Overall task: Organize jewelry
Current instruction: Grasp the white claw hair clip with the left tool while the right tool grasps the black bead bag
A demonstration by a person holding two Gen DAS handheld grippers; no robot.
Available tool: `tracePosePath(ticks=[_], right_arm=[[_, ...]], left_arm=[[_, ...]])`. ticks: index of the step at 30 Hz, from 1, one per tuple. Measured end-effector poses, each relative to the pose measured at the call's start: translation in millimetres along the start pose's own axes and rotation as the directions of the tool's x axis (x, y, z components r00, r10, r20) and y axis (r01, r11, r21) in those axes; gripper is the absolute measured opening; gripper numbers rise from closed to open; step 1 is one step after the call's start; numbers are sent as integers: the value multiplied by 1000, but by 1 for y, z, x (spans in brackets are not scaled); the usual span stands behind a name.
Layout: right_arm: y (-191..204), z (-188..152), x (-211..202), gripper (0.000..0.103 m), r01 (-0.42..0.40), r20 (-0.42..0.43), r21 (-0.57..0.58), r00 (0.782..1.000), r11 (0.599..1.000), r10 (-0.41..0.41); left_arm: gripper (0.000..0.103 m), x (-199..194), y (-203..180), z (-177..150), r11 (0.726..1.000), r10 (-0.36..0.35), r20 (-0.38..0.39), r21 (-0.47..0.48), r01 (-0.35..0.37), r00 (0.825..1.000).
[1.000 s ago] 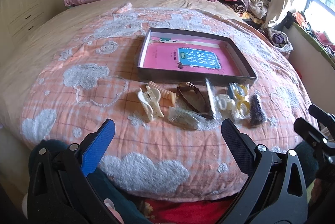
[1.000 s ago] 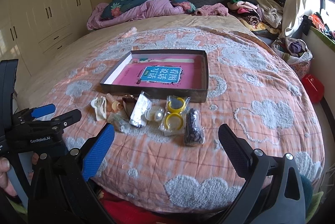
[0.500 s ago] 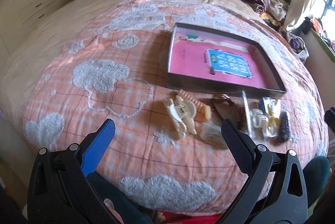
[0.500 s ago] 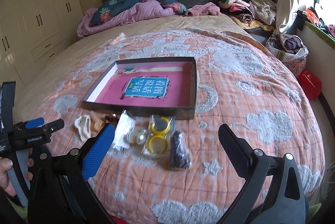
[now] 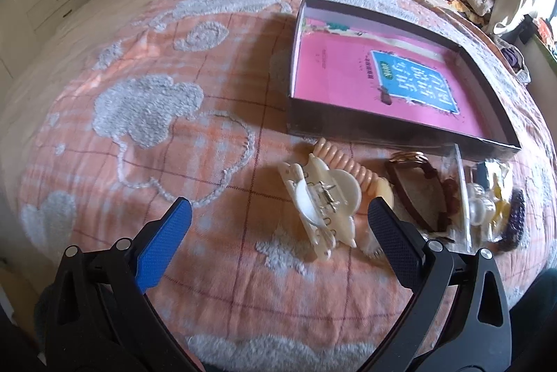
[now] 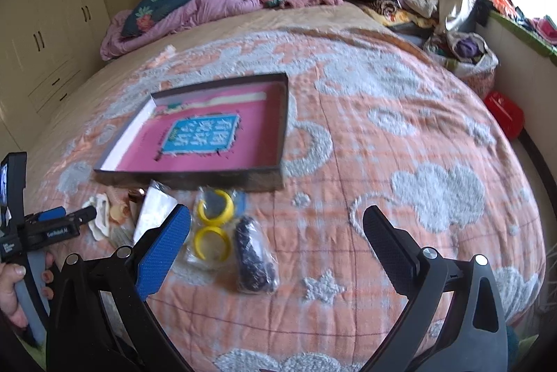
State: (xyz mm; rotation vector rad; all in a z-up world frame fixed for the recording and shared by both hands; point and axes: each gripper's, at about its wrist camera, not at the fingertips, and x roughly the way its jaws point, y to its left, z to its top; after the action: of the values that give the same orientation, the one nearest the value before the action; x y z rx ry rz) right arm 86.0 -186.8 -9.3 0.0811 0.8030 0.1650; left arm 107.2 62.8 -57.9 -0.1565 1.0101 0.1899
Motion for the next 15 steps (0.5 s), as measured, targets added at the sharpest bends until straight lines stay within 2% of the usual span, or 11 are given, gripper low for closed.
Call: tracePosePath(ticks=[3,9,12,15], right_arm=[[-3,-7,10,99,-14,-31,3,999,1000,14],[3,-19,31,98,-37,-83,-13,996,999,36],[8,-24,40,89,-39,-104,-31,994,999,35],[7,-27,48,85,-43,-127,-20,991,999,40]], left_arm=[[95,11,3,-1,1000,-12,-31,-11,12,999],[95,21,1,-4,1000,-22,-46,-9,22,999],[95,26,0,-3,998,-58,-47,-10,57,997],[95,29,-1,-3,999,-47,-40,-8,47,998]])
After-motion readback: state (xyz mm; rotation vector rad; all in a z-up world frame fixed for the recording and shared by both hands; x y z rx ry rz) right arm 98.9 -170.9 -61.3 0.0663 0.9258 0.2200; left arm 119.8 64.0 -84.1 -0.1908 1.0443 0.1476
